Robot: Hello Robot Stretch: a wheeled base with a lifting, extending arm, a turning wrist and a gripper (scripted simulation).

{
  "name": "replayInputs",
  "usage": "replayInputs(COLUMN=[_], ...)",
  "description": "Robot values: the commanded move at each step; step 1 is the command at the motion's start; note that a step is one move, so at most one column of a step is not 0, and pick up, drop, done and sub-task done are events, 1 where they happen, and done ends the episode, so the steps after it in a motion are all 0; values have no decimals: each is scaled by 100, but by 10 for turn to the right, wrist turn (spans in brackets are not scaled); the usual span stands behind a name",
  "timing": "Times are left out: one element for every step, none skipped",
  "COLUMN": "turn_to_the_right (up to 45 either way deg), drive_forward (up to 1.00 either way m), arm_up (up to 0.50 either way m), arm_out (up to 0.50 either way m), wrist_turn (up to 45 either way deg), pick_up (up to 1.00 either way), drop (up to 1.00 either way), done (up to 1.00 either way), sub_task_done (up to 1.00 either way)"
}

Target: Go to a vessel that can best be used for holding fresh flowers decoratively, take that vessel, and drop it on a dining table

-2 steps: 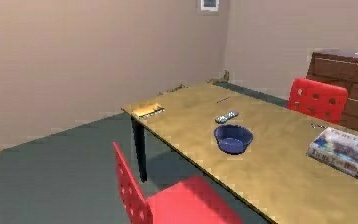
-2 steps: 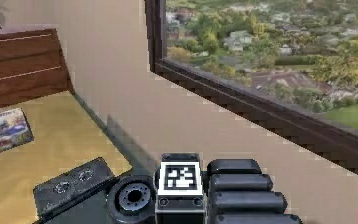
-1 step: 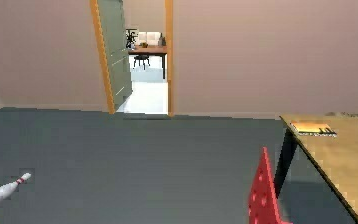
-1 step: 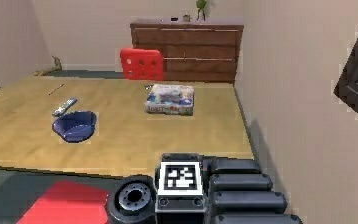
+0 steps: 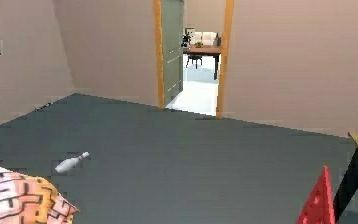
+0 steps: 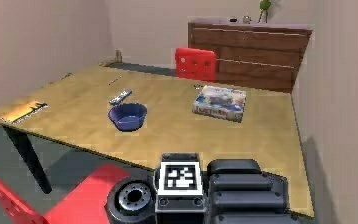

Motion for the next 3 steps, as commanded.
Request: replayInputs(turn_to_the_right=[450, 450, 60], drive_forward=[0, 0, 0], arm_up=[0, 0, 0], arm_out=[0, 0, 0], wrist_turn=[0, 0, 0], pick_up=[0, 0, 0], drop=[0, 0, 0], done=[0, 0, 0], sub_task_done=[0, 0, 0])
